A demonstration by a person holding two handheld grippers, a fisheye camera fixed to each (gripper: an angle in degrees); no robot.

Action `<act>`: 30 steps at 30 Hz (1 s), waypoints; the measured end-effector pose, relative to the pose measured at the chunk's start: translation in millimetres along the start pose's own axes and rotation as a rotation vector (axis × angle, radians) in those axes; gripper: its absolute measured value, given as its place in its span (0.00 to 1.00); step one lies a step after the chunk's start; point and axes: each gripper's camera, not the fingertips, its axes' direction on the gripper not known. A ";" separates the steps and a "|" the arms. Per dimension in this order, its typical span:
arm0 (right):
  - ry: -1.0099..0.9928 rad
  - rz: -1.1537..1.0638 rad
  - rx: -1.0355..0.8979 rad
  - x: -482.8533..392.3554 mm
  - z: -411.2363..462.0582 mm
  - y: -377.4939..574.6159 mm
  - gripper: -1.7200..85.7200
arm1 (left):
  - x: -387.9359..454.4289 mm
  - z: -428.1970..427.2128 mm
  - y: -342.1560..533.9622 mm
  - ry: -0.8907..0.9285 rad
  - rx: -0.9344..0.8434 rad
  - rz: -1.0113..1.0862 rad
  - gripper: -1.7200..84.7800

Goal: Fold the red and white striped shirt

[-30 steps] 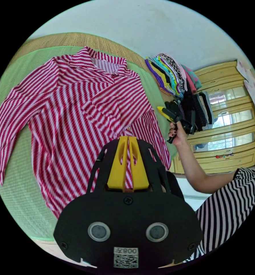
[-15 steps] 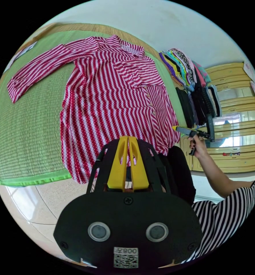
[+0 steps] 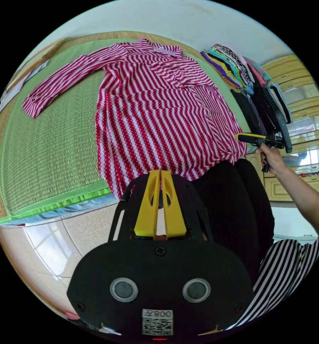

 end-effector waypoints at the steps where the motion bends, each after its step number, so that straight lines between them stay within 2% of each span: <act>1: 0.011 -0.002 -0.004 -4.0 -0.6 -2.0 0.02 | 0.2 -3.0 4.0 -0.004 0.006 0.014 0.02; 10: 0.047 0.029 -0.039 -35.2 -7.5 -24.8 0.02 | -25.1 -26.6 24.8 0.169 -0.005 0.022 0.02; 15: 0.051 -0.010 -0.068 -46.6 -9.3 -36.4 0.02 | -23.7 -46.4 34.3 0.153 -0.023 0.022 0.02; 19: -0.016 -0.001 -0.092 -38.4 -13.9 -42.9 0.02 | -23.5 -77.4 41.7 0.131 0.043 0.016 0.02; 25: -0.065 -0.010 0.040 -33.8 -47.2 -54.8 0.02 | -29.1 -117.9 15.8 0.196 0.169 0.022 0.02; 30: -0.228 -0.141 0.156 -72.7 -62.2 -111.2 0.02 | -27.8 -120.8 -49.5 0.235 0.181 0.078 0.02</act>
